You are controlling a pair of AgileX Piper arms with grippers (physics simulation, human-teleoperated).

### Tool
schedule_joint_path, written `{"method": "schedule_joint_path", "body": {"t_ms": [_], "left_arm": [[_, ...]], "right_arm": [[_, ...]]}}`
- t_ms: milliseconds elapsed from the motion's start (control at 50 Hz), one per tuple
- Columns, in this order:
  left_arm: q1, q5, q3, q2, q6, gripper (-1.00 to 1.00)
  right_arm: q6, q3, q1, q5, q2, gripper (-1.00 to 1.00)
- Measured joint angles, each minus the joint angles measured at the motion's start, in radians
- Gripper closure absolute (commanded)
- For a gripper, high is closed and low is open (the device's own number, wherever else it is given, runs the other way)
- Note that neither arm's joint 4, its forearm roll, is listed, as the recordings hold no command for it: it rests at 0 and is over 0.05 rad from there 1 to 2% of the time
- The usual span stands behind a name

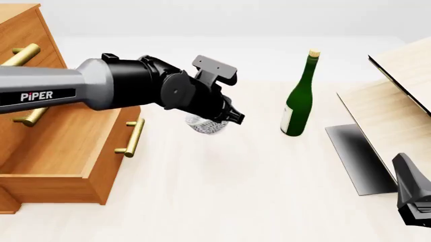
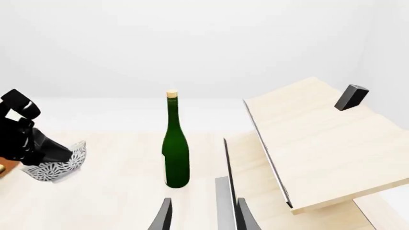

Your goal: Put the bowl in the bottom drawer of the cabinet.

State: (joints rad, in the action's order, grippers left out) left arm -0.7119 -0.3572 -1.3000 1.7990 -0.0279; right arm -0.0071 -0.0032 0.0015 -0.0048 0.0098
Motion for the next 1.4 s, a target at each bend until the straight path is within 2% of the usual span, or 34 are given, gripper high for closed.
{"method": "schedule_joint_path", "body": {"t_ms": [900, 1400], "left_arm": [[0.121, 0.004, 0.166, -0.257, 0.012, 1.00], [0.204, 0.002, 0.290, -0.443, 0.000, 1.00]], "right_arm": [[0.000, 0.000, 0.000, 0.000, 0.000, -1.00], [0.000, 0.000, 0.000, 0.000, 0.000, -1.00]]}}
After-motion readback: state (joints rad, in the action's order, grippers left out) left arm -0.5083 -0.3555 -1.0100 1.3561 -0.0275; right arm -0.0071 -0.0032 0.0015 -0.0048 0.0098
